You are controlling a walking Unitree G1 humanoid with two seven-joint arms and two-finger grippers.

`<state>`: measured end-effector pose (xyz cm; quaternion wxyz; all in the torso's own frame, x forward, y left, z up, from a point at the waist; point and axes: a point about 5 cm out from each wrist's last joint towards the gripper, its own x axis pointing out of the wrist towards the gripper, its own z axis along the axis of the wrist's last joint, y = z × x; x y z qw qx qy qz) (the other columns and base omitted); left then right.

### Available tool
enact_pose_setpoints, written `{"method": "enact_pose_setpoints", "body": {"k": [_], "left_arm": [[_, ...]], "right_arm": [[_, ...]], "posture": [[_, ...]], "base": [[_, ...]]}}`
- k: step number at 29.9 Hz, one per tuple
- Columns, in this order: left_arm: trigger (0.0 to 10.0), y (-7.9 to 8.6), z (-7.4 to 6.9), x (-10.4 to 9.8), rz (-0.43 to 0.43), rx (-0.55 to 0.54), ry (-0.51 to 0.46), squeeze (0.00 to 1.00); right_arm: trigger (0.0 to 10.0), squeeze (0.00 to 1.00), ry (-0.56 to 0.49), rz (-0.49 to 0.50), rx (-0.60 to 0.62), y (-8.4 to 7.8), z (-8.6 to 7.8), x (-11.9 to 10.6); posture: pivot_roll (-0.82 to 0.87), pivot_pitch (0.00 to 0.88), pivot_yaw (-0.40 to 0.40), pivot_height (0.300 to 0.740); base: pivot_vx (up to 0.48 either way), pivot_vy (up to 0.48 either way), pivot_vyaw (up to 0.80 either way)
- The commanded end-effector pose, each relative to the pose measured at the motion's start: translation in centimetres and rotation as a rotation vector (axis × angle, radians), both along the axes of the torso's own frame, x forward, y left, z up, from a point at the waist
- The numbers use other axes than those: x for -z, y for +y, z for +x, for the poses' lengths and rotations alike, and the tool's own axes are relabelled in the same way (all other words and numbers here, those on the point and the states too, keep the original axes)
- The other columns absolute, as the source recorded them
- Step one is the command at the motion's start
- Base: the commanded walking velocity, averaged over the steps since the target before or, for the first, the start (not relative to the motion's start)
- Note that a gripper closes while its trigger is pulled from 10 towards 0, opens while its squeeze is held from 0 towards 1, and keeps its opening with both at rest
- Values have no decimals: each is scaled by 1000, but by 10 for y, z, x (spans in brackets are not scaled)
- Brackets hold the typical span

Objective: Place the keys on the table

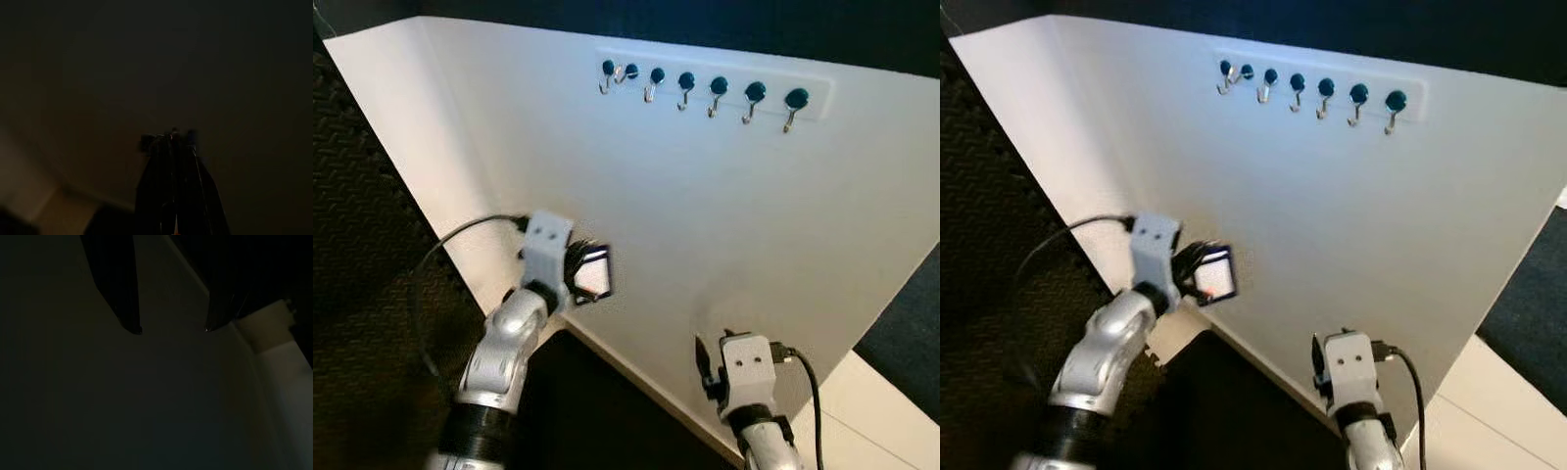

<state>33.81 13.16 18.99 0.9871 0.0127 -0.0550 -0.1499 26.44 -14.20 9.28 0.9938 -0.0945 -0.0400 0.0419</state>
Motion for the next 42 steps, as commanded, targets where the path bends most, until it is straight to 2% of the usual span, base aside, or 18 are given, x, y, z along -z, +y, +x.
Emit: {"method": "enact_pose_setpoints", "body": {"k": [1,6,9,11,12,15,18,21,23,30,35,42], "left_arm": [[10000,1,-5,2,-4,-16,1,0],[10000,-2,-11,5,17,-4,-8,0],[10000,-5,-17,13,38,17,5,0],[10000,-4,-24,27,45,14,51,0],[10000,-4,-24,27,45,14,51,0],[10000,6,-32,48,70,-20,125,0],[10000,8,-34,53,72,-24,144,0],[10000,13,-42,70,85,-43,191,0],[10000,22,-45,82,68,-101,239,0],[10000,45,-54,98,57,-221,291,0],[10000,50,-60,104,74,-255,301,0],[10000,47,-65,110,81,-258,307,0]], "right_arm": [[10000,0,31,4,-7,1,-5,9],[10000,0,51,13,0,-2,-5,13],[10000,0,90,22,21,-6,-9,24],[10000,0,134,22,52,-14,-16,38],[10000,0,134,22,52,-14,-16,38],[10000,0,180,9,83,-22,-23,52],[10000,0,189,10,90,-23,-25,55],[10000,0,212,2,97,-24,-27,62],[10000,0,204,-14,96,-24,-26,62],[10000,0,159,-37,88,-26,-18,56],[10000,0,157,-43,71,-26,-14,57],[10000,0,165,-33,52,-23,-12,59]], "posture": [[-16,201,97,740],[-17,193,88,740],[-21,185,87,740],[-19,182,90,740],[-19,182,90,740],[-22,181,98,740],[-23,179,101,740],[-28,171,107,740],[-34,165,108,740],[-43,156,91,740],[-32,148,75,740],[-23,138,62,740]], "base": [[0,0,0],[0,0,0],[0,0,0],[0,0,0],[0,0,0],[0,0,0],[0,0,0],[0,0,0],[0,0,0],[0,0,0],[0,0,0],[0,0,0]]}}
